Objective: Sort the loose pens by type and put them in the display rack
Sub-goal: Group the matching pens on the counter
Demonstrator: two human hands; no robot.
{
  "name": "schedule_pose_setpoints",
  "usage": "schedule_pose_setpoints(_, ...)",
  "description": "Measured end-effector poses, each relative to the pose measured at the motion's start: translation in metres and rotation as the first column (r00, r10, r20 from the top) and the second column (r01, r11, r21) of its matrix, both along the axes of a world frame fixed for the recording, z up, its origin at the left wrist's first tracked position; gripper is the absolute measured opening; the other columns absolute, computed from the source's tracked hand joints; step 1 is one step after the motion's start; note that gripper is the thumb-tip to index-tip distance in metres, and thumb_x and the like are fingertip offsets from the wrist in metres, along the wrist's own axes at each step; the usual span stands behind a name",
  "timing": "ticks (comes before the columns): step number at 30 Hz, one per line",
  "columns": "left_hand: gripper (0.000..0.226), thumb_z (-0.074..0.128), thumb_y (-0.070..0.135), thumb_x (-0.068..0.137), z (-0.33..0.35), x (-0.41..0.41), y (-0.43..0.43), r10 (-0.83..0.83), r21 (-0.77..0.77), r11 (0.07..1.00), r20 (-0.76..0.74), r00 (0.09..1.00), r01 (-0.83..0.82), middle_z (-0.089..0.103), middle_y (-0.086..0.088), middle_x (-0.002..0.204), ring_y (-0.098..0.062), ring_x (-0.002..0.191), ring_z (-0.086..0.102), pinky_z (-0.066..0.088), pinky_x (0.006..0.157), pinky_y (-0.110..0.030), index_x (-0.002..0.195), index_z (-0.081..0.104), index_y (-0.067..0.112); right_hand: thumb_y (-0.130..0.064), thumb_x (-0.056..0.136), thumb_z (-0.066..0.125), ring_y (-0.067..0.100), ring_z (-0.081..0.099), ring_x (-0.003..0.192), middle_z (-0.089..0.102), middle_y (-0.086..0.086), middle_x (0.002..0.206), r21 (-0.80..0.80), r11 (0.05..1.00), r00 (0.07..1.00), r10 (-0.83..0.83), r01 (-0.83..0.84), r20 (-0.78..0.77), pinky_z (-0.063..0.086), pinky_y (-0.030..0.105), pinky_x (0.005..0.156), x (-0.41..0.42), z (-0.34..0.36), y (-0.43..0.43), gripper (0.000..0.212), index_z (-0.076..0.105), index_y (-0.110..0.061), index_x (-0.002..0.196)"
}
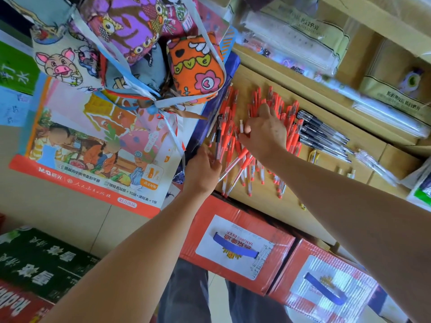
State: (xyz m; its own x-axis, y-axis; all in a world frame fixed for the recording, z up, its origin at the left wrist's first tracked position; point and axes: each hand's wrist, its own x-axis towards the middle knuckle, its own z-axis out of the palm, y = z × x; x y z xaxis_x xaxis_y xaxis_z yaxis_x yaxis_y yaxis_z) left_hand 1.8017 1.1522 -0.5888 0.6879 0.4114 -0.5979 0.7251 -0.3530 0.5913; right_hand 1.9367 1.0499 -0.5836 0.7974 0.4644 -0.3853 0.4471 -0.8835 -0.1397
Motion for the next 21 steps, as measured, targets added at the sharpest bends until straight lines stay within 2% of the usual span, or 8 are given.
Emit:
schedule_pose_setpoints(4,0.014,0.055,0.017,0.093,-0.002,-0.003,0.003,0.054,-0.076,0.996,0.015,0.998,-0.052,0.068,-0.011,0.088,-0.029,0.079,0.069,0.058,0.074,-0.048,0.100,0.053,0.006,-0.043,0.085,0.065,0.025,0.046,0.112,0.045,0.010,0.127,-0.110,0.994,1.000,-0.004,0.004,0.005,0.049,0.041,0.089,0.002,-0.001,0.009,0.038,0.070,-0.010,0.102)
schedule_pose_setpoints(8,0.013,0.055,0.017,0.093,-0.004,-0.006,0.004,0.064,-0.112,0.992,0.031,0.997,-0.060,0.068,-0.011,0.085,-0.029,0.077,0.069,0.058,0.071,-0.050,0.099,0.053,0.007,-0.052,0.082,0.065,0.027,0.043,0.120,0.040,0.011,0.138,-0.162,0.985,0.998,-0.056,0.053,-0.014,0.049,0.040,0.089,0.001,-0.006,0.017,0.047,0.069,-0.009,0.101)
schedule_pose_setpoints(11,0.010,0.055,0.017,0.091,-0.007,-0.009,0.006,0.075,-0.141,0.988,0.038,0.996,-0.068,0.066,-0.014,0.080,-0.036,0.075,0.067,0.057,0.068,-0.054,0.095,0.052,0.007,-0.054,0.078,0.068,0.026,0.047,0.116,0.044,0.009,0.134,-0.077,0.988,0.989,-0.141,0.137,-0.043,0.051,0.042,0.084,0.000,-0.008,0.015,0.045,0.069,-0.011,0.091)
schedule_pose_setpoints(13,0.008,0.055,0.017,0.091,-0.007,-0.009,0.006,0.097,-0.157,0.983,0.031,0.995,-0.091,0.065,-0.015,0.080,-0.040,0.076,0.066,0.056,0.068,-0.056,0.092,0.049,0.011,-0.048,0.075,0.070,0.024,0.054,0.102,0.052,0.006,0.117,0.092,0.975,0.978,-0.194,0.200,-0.075,0.053,0.039,0.074,0.000,-0.008,0.010,0.038,0.068,-0.011,0.085)
schedule_pose_setpoints(15,0.008,0.052,0.017,0.092,-0.005,-0.008,0.006,0.111,-0.140,0.984,0.017,0.994,-0.107,0.065,-0.018,0.084,-0.040,0.078,0.065,0.055,0.071,-0.055,0.094,0.050,0.009,-0.038,0.076,0.070,0.018,0.055,0.077,0.057,0.000,0.089,0.308,0.901,0.949,-0.264,0.306,-0.173,0.047,0.030,0.063,0.002,-0.002,0.003,0.027,0.059,-0.014,0.079)
schedule_pose_setpoints(17,0.014,0.048,0.015,0.093,-0.002,-0.006,0.005,0.107,-0.082,0.991,-0.011,0.994,-0.107,0.064,-0.020,0.088,-0.040,0.081,0.064,0.054,0.075,-0.052,0.100,0.051,0.003,-0.029,0.078,0.069,0.007,0.045,0.058,0.049,-0.008,0.066,0.440,0.786,0.897,-0.328,0.434,-0.297,0.036,0.025,0.054,0.005,0.008,-0.002,0.022,0.051,-0.017,0.075)
schedule_pose_setpoints(19,0.015,0.047,0.015,0.094,0.002,-0.004,0.003,0.114,-0.071,0.991,-0.006,0.994,-0.114,0.064,-0.020,0.089,-0.039,0.081,0.063,0.054,0.077,-0.051,0.102,0.052,0.002,-0.018,0.078,0.065,0.000,0.038,0.049,0.044,-0.010,0.057,0.487,0.682,0.835,-0.391,0.546,-0.388,0.032,0.021,0.050,0.010,0.017,-0.004,0.017,0.048,-0.019,0.073)
schedule_pose_setpoints(21,0.014,0.045,0.016,0.095,0.007,-0.002,0.001,0.123,-0.081,0.989,0.007,0.992,-0.122,0.064,-0.018,0.087,-0.037,0.080,0.064,0.055,0.076,-0.050,0.101,0.051,0.004,-0.012,0.081,0.059,0.001,0.035,0.041,0.046,-0.012,0.052,0.493,0.597,0.771,-0.427,0.633,-0.472,0.029,0.019,0.045,0.014,0.022,-0.005,0.012,0.049,-0.019,0.078)
